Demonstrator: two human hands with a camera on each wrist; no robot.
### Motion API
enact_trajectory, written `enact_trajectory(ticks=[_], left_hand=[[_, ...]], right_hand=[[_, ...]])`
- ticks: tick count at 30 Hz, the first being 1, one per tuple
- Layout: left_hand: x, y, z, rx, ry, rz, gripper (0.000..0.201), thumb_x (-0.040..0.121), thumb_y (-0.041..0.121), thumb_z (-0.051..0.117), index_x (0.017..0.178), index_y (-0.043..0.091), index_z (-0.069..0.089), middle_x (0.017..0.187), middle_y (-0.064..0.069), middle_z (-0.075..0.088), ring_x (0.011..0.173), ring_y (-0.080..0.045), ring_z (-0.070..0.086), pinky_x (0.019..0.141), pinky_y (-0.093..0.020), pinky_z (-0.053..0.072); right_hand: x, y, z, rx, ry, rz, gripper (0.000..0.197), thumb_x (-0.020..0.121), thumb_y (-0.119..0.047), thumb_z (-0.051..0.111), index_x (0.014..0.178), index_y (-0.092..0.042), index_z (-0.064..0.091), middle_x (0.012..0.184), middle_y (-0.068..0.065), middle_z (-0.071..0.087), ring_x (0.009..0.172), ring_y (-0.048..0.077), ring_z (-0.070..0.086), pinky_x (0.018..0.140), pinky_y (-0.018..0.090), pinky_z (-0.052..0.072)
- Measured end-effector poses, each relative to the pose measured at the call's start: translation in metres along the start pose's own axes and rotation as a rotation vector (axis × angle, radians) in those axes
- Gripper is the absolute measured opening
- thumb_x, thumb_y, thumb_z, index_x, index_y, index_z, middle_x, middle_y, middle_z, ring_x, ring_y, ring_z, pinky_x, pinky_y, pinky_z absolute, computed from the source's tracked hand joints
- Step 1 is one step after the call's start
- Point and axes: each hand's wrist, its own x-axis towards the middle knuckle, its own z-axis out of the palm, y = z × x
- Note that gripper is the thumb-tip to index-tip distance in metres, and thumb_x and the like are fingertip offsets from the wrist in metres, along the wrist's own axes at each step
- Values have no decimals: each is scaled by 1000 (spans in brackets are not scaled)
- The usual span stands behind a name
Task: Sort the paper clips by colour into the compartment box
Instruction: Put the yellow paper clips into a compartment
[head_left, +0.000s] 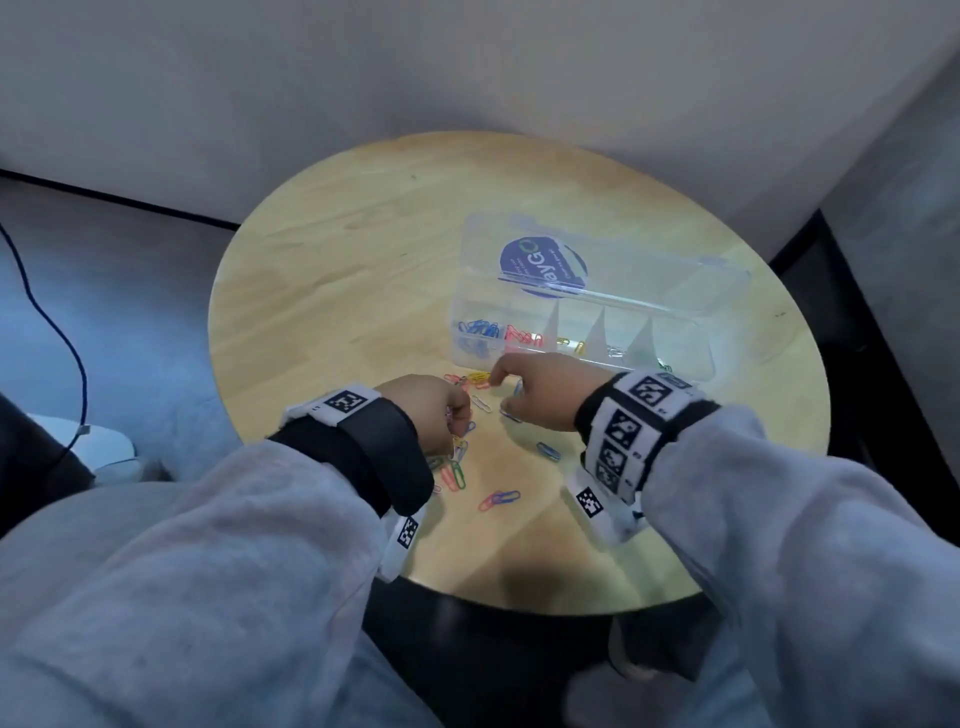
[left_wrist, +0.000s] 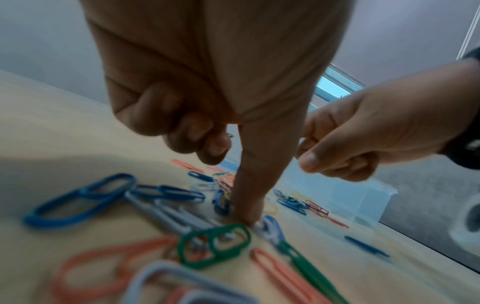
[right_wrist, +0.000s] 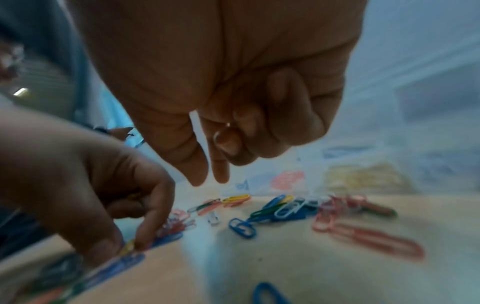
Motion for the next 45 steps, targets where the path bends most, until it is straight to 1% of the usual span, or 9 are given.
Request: enact_trajectory(ticks=[4,10,13,21,24,28,35,41,45], left_hand=[[5,-2,2,-27,5,34,11,82,14,60,82,23,54,75,7,51,75,-16,47,51,-19,30],[6,-12,-19,-305,63,-8,8,82,22,66,78,19,59,63,9,49,59,-8,43,55,-23,33],[6,-17,-27,-699,54,-46,21,83,12,66,69,18,53,65,0,51,59,-11,45,58,-23,39],[-4,-23,-36,-1108,57,-92,25,84,-7,58,69,12,52,46,4,57,35,0,48,39,-10,40],[-6,-22,-34,-1086,18,-143,25,86,-8,50,71,12,56,46,2,54,33,-2,45,37,-10,37],[-10,-19,-34,-1144,-19,-168,26,91,0,41,75,9,59,61,-5,47,43,-9,45,39,-12,37],[-16,-29,-43,-1423,-23,-117,35,85,-2,29,80,9,62,58,-1,51,41,-7,49,39,-13,41],[-20,-31,-45,-1515,13,-138,33,88,6,30,83,7,62,66,-4,58,48,-10,57,44,-13,48],[-15,-26,-40,-1485,13,-182,27,93,14,35,90,11,62,76,-5,57,59,-13,57,51,-17,52]], right_hand=[[17,-13,0,-216,-9,-63,51,92,-9,41,140,-26,36,135,8,53,118,27,53,91,32,44],[27,-17,6,-290,-5,-41,39,84,-1,48,120,-15,49,112,11,61,100,28,58,69,29,39],[30,-16,11,-282,11,-49,26,87,-6,50,111,-14,53,110,9,62,99,27,58,70,27,38],[30,-10,15,-266,-145,-1,19,85,-13,55,100,-7,67,99,5,66,88,21,60,63,24,43],[22,-1,10,-90,-149,-9,6,83,-15,63,77,-16,61,86,-1,62,82,16,54,65,24,42],[8,14,0,233,-91,37,8,82,-18,65,75,-20,62,67,-7,54,64,11,48,55,18,36],[-13,37,14,1234,-178,162,27,89,6,48,68,-10,47,55,3,56,39,6,45,35,15,31],[-19,52,18,1572,-137,278,24,93,0,38,84,-6,60,54,2,59,40,7,53,38,13,44],[-18,50,16,1360,-18,380,21,93,-9,43,78,-9,57,58,2,47,43,9,41,34,15,34]])
